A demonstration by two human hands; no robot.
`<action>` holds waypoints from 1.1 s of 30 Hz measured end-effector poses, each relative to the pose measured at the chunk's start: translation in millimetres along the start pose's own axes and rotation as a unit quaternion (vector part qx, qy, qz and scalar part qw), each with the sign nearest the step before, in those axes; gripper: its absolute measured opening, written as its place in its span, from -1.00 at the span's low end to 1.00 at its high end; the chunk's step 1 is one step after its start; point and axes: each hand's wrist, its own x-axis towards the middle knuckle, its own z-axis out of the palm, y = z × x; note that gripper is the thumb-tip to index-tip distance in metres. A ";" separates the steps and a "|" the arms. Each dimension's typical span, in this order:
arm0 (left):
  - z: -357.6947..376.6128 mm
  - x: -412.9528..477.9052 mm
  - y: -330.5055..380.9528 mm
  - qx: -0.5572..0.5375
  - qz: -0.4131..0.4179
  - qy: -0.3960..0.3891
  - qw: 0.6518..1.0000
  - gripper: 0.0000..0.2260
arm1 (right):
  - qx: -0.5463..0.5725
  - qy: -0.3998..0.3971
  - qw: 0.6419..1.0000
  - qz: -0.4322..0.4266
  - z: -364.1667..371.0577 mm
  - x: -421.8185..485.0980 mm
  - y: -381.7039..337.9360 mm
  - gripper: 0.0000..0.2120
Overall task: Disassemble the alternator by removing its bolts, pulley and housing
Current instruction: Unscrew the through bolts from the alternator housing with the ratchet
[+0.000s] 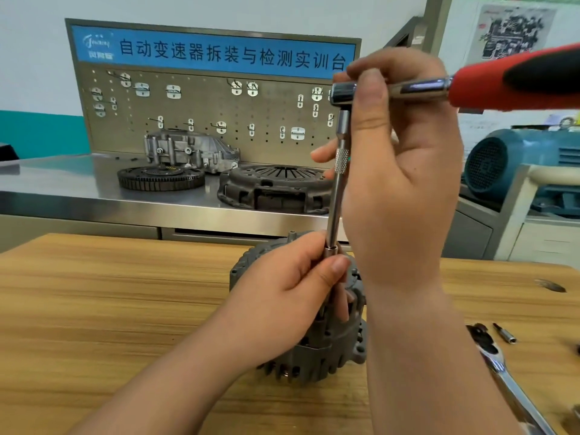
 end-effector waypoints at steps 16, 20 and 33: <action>-3.2 1.5 -1.8 -0.003 -0.003 -0.018 1.000 -0.77 | 0.096 0.006 0.991 0.095 -1.3 1.2 -2.5 -0.89; -2.1 1.9 -2.8 -0.016 -0.006 -0.008 1.000 -0.78 | 0.004 -0.006 1.000 -0.005 1.6 -1.7 -0.6 -0.89; -3.5 0.5 -2.1 -0.018 -0.004 -0.037 0.999 -0.69 | 0.322 -0.036 0.917 0.231 -5.8 3.0 -0.6 -0.83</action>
